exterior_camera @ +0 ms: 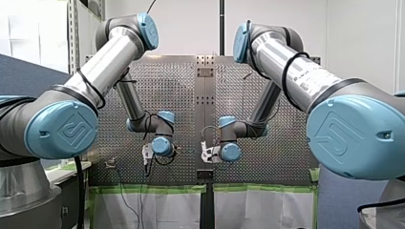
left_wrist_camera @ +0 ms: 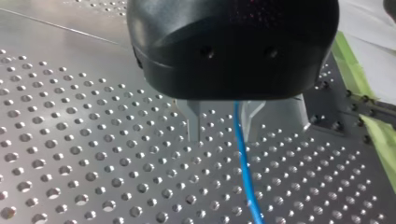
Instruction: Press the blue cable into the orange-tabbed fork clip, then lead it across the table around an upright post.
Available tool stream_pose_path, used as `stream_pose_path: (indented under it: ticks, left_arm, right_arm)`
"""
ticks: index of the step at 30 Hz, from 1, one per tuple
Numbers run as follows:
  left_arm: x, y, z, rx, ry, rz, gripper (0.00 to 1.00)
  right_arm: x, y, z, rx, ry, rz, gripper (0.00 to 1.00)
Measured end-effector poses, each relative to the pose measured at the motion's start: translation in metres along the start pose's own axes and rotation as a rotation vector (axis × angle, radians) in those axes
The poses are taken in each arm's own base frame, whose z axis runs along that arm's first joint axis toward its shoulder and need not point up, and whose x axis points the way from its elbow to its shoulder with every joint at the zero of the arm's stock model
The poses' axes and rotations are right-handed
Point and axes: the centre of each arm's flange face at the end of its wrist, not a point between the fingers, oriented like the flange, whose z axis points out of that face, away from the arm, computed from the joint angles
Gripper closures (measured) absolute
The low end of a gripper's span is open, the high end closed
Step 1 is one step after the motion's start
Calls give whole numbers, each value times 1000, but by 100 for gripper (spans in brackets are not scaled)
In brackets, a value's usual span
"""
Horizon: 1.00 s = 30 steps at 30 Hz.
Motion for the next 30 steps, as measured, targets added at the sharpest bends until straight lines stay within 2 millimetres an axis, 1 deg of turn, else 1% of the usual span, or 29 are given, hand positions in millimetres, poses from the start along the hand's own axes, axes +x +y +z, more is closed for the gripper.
stream_pose_path:
  ticks: [1,2,3,4,6,7,8,9,10,12,28,29,30]
  left_arm:
    - [0,0,0,1,1,0,58]
    - [0,0,1,1,2,1,64]
    - [0,1,1,0,3,1,67]
    - [0,1,2,-1,5,2,67]
    - [-1,2,3,-3,9,3,77]
    - [-1,2,3,-2,10,4,77]
    - [-1,2,3,-2,12,5,81]
    - [-1,3,4,-2,14,5,87]
    - [-1,3,4,-2,15,6,87]
    - [-1,3,3,-2,20,11,96]
    - [2,1,-1,2,51,34,96]
    - [2,1,-1,4,51,34,93]
    - [2,0,-1,5,51,35,83]
  right_arm:
    - [0,0,0,0,0,0,100]
    - [0,0,0,0,0,0,100]
    - [0,-1,0,1,0,0,100]
    - [0,-1,0,1,0,0,100]
    - [0,-2,-1,3,-1,-1,100]
    - [0,-2,-1,3,-1,-1,100]
    - [0,-2,-1,3,-1,-1,100]
    - [0,-2,-1,3,-1,-1,100]
    - [0,-2,-1,3,-1,-2,100]
    - [0,-3,-1,4,-1,-2,100]
    - [0,-2,-1,4,-2,0,100]
    - [0,-2,-1,4,-2,0,100]
    - [0,-2,-1,4,-2,0,100]
